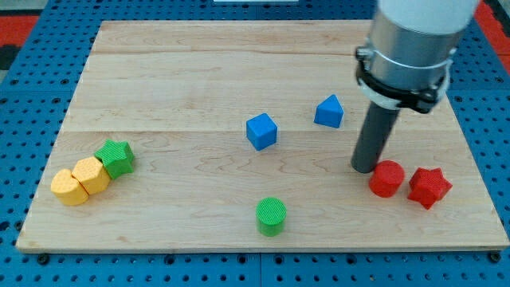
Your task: Move the blue triangle up a bit
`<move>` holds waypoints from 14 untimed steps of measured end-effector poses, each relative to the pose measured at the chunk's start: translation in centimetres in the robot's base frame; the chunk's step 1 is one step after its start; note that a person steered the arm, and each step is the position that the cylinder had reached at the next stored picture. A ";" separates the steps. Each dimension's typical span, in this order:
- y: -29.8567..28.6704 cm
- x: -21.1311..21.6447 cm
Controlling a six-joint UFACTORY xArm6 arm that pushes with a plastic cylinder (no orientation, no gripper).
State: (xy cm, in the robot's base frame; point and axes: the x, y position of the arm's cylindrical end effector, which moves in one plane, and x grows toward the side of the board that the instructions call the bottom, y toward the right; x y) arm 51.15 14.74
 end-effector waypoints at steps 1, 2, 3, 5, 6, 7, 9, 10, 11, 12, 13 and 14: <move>-0.4 -0.3; -2.4 -1.7; -2.8 -2.1; -2.9 -3.2; -3.0 -3.7; -3.0 -3.8; -7.1 -4.0; -7.1 -4.0; -7.1 -4.2; -7.1 -4.2; -7.3 -4.2; -6.3 -7.5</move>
State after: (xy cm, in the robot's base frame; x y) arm 43.69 8.48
